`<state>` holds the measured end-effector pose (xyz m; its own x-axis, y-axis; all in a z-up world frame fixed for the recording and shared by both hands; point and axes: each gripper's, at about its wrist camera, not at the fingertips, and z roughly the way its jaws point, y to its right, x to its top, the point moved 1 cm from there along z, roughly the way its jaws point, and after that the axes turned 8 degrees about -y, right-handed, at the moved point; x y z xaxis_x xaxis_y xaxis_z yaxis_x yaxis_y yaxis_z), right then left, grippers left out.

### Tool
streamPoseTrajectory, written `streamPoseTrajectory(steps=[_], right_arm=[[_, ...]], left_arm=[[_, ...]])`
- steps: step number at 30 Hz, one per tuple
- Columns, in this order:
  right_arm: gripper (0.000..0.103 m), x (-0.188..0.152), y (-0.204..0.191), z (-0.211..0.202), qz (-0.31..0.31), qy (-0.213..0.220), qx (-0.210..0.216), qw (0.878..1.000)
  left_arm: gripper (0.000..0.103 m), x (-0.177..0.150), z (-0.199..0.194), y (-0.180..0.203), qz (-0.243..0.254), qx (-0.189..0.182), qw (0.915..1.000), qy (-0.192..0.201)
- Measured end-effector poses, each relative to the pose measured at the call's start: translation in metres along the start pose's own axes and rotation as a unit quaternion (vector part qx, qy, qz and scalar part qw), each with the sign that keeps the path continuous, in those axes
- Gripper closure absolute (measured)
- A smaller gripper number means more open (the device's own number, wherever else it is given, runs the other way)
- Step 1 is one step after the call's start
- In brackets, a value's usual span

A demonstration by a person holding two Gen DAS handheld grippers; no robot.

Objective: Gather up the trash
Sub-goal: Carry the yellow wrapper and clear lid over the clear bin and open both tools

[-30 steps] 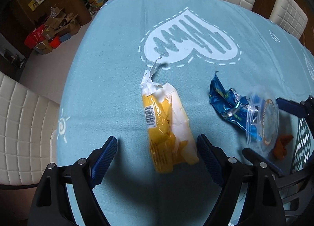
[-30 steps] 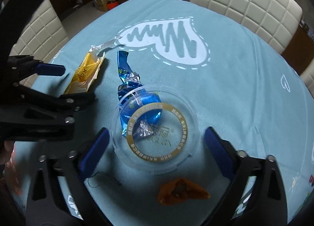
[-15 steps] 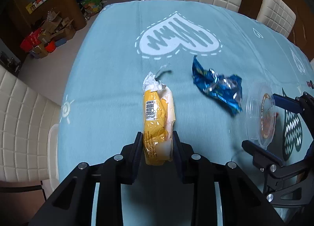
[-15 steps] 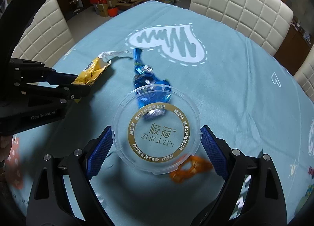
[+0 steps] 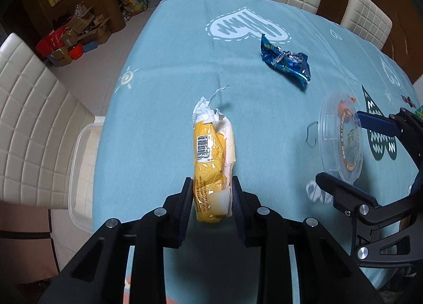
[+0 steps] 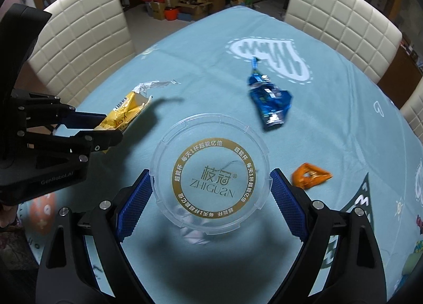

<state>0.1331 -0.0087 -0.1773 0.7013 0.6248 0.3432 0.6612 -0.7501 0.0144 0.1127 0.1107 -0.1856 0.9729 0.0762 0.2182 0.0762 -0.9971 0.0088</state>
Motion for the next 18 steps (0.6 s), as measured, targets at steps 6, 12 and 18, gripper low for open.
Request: streamPoseTrajectory(steps=[6,12,18], right_arm=[[0.015,-0.005,-0.031,-0.005,-0.021,0.000,0.006,1.000],[0.015,-0.002,-0.061,-0.005,-0.043,-0.004,0.015,0.999],[0.015,0.011,-0.093,-0.003,-0.073,-0.004,0.024,0.997]], left_arm=[[0.075,-0.029,-0.008,-0.018,-0.020,0.001,0.9998,0.002],[0.075,-0.049,-0.013,-0.041,-0.045,0.001,0.9990,0.007],[0.075,-0.062,-0.018,-0.070,-0.069,0.003,0.9976,0.009]])
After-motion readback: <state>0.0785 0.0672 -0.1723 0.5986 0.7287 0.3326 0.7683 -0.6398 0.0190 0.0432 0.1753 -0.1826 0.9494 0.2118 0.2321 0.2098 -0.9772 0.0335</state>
